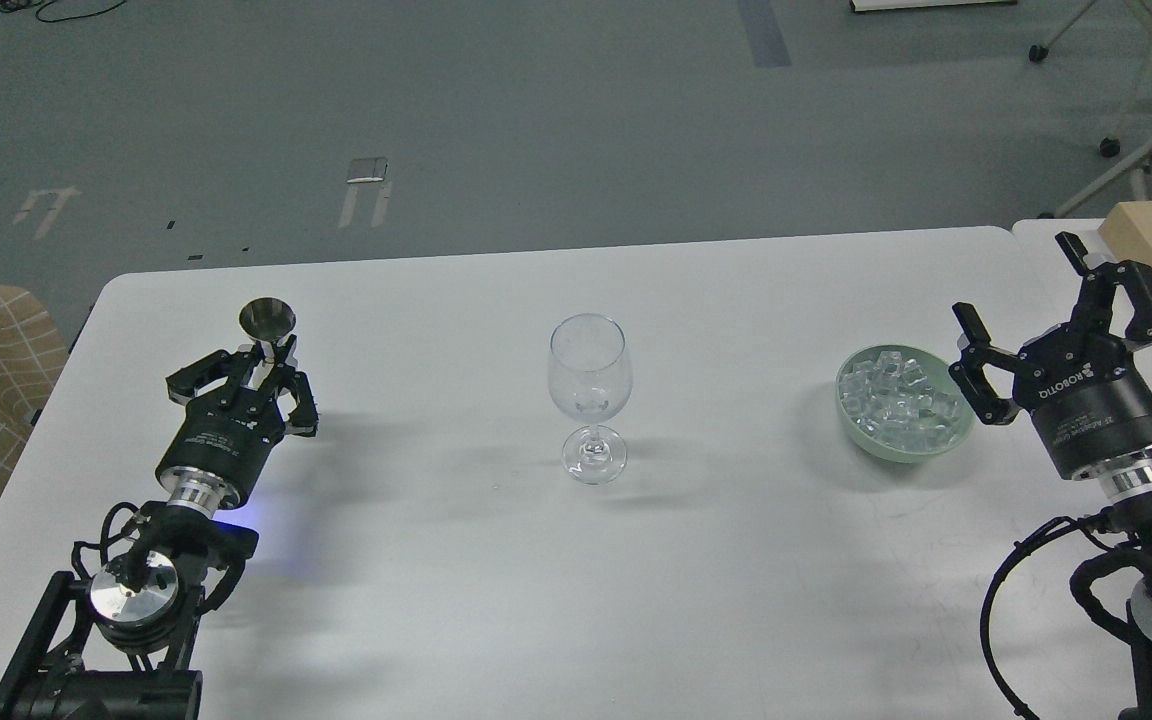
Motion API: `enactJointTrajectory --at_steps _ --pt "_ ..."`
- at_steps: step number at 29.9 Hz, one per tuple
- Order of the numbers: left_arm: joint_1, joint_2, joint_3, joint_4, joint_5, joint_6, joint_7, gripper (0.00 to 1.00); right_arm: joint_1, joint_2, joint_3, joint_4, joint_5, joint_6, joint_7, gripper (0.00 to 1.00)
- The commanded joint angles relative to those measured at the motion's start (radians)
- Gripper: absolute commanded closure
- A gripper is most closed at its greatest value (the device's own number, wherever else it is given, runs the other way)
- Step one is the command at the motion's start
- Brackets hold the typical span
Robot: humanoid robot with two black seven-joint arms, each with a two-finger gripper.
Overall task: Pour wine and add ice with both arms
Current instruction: 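Lift the small dark bottle with the left gripper, then carry the bottle with the left gripper toward the wine glass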
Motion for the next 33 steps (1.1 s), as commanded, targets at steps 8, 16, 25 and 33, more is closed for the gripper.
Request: enactJointTrajectory --at_steps 8,16,25,33 --pt "-0.032 0.011 0.001 -0.002 0.009 0.012 0.03 0.9 0.004 0.0 -0.001 -0.008 -0.001 0.0 -0.001 0.0" --pt "-0.055 0.029 0.001 -0.005 0.009 0.012 0.033 0.9 0.005 0.0 -0.003 -0.008 -0.001 0.0 -0.001 0.0" --pt "-0.058 0.067 0.0 -0.048 0.009 0.033 0.051 0.9 0.005 0.0 -0.003 -0.009 -0.001 0.0 -0.001 0.0" --pt "-0.054 0.061 -0.002 -0.091 0.002 0.056 0.074 0.9 0.009 0.0 -0.003 -0.015 -0.002 0.0 -0.001 0.0"
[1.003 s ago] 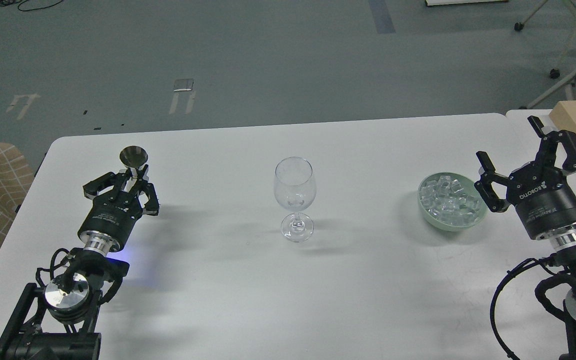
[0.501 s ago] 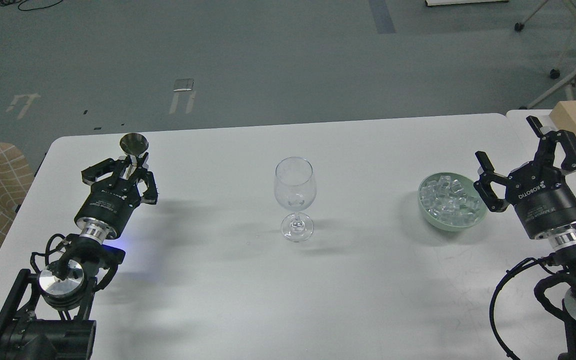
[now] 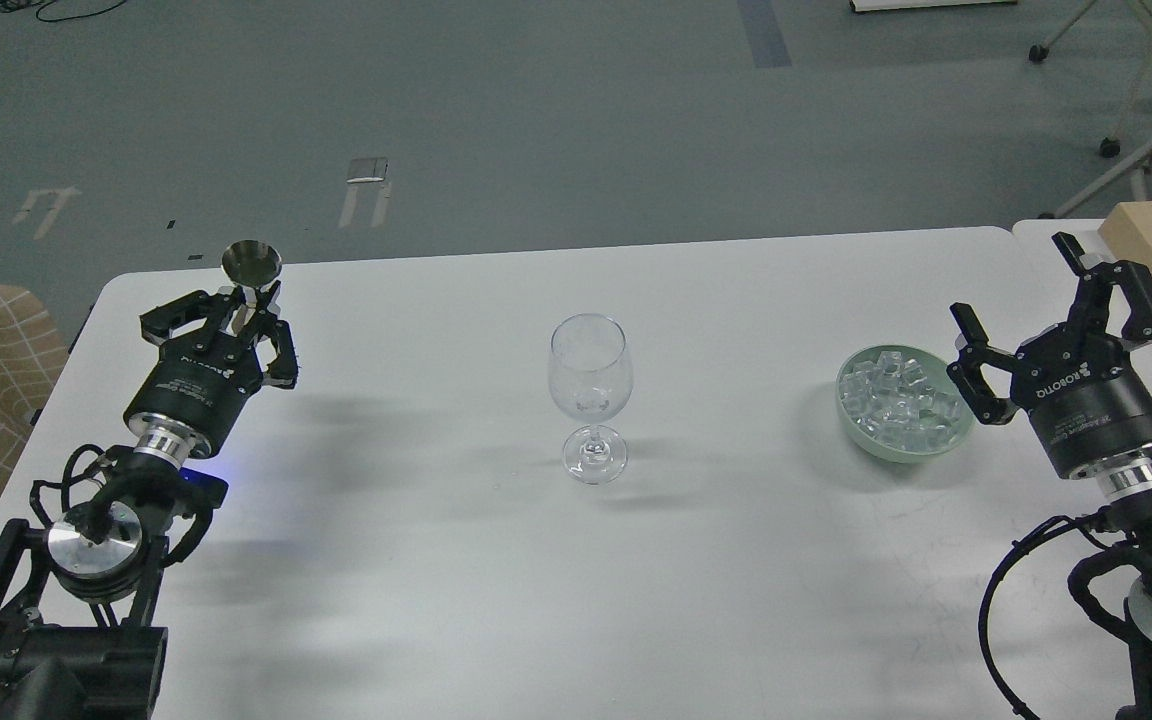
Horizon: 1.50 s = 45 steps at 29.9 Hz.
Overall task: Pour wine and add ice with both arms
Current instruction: 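Carry the bottle with the left gripper toward the wine glass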
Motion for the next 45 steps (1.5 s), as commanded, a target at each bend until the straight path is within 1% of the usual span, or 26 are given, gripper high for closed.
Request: enactJointTrajectory --at_steps 1,8,20,23,28,32,34,36,45 --pt "0.005 -0.013 0.0 -0.009 0.001 0.013 0.016 0.9 0.006 0.0 -0.002 -0.005 0.0 0.0 0.0 0.0" --pt "0.002 -0.043 0.0 -0.023 -0.001 0.017 0.016 0.9 0.006 0.0 -0.002 -0.014 0.0 0.0 0.0 0.0" --pt "-0.021 -0.058 0.008 -0.029 -0.001 0.029 0.022 0.9 0.005 0.0 -0.01 -0.028 0.0 0.0 0.002 0.0" --pt "-0.025 -0.061 0.035 -0.029 0.001 0.029 0.022 0.9 0.005 0.0 -0.011 -0.037 0.0 0.0 0.0 0.0" --pt "-0.04 -0.101 0.055 -0.065 0.001 0.035 0.022 0.9 0.005 0.0 -0.013 -0.039 0.0 0.0 0.0 0.0" --pt "-0.044 -0.104 0.058 -0.12 0.002 0.069 0.029 0.9 0.003 0.0 -0.014 -0.039 0.0 0.0 0.0 0.0" --pt "-0.054 -0.107 0.065 -0.129 0.006 0.075 0.034 0.9 0.003 0.0 -0.014 -0.039 0.0 0.0 0.0 0.0" --pt "-0.075 -0.124 0.12 -0.132 0.01 0.079 0.036 0.9 0.002 0.0 -0.013 -0.037 0.0 0.0 0.0 0.0" --pt "-0.072 -0.141 0.173 -0.18 0.013 0.102 0.034 0.9 -0.003 0.0 -0.013 -0.037 0.001 0.0 0.0 0.0"
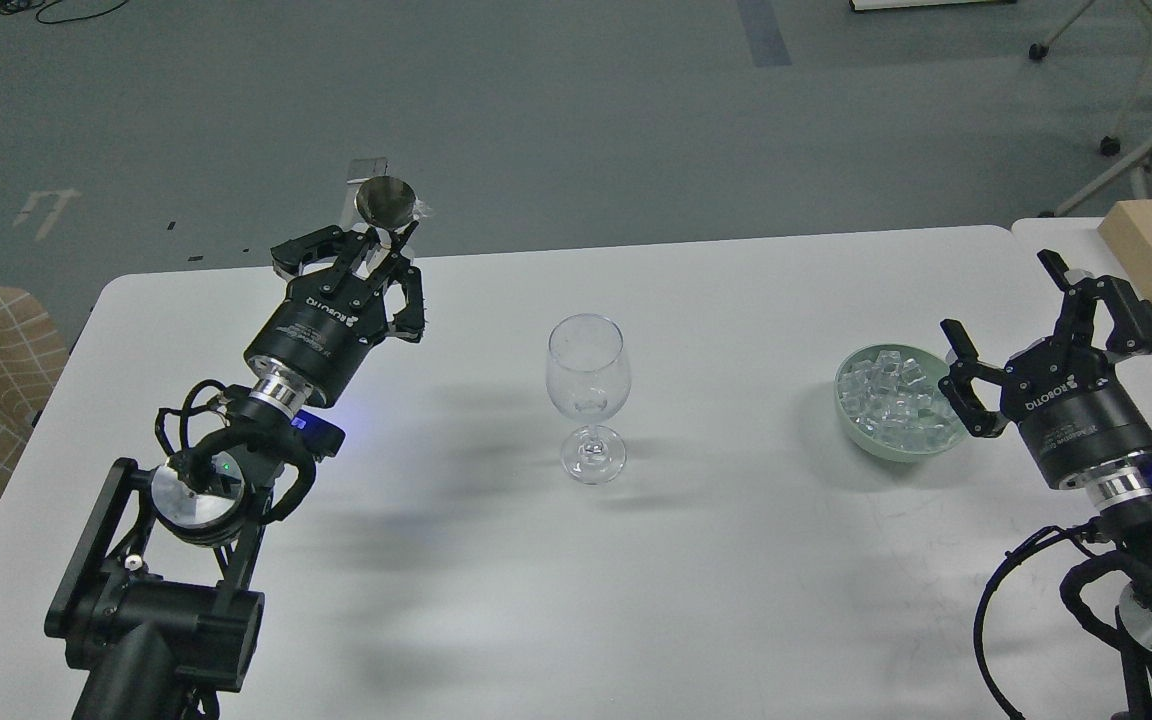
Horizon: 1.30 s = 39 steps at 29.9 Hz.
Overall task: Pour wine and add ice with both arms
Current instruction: 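Carry the bottle with the left gripper toward the wine glass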
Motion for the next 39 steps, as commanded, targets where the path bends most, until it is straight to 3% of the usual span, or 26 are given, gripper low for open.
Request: enactJointTrajectory --at_steps 1,39 --pt "0.002 -0.004 0.024 -0.014 0.001 0.007 -0.003 0.9 -0.001 0.0 0.0 -0.001 0.001 0.0 0.0 0.0" --pt "0.006 -0.032 0.119 -0.058 0.024 0.011 0.0 0.9 0.005 0.0 0.0 -0.007 0.001 0.0 0.0 0.0"
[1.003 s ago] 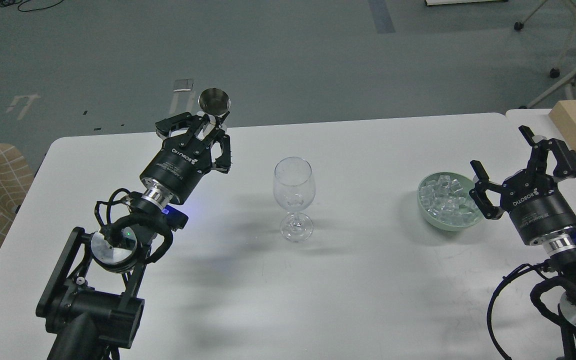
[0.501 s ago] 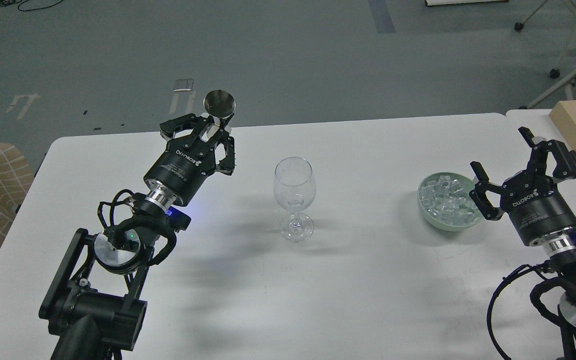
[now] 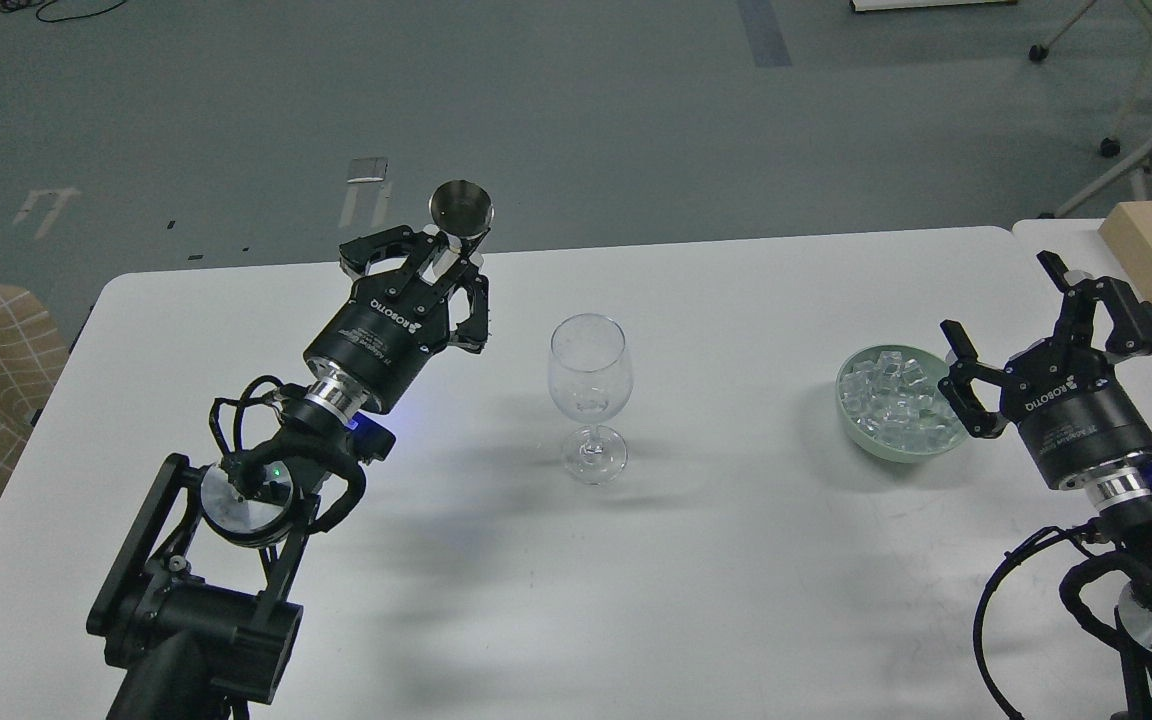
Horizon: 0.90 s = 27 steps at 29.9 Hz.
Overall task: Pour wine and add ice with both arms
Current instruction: 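Carry the bottle with the left gripper toward the wine glass, then tilt the bottle over the wine glass with the left gripper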
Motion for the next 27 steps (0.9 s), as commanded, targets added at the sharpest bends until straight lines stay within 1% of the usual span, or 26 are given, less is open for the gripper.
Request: enactJointTrajectory --at_steps 1,9,27 --pt "0.001 0.001 0.012 -0.004 0.0 -0.001 -0.001 0.9 0.001 0.0 0.0 0.0 0.0 0.0 -0.001 0.0" --pt "0.009 -0.001 0.015 -0.006 0.043 -0.001 -0.001 0.9 0.0 0.0 0.0 -0.001 -0.002 0.0 0.001 0.0" --pt "0.013 -0.001 0.069 -0.011 0.075 0.002 -0.004 0.89 -0.003 0.0 0.0 -0.001 0.0 0.0 0.001 0.0"
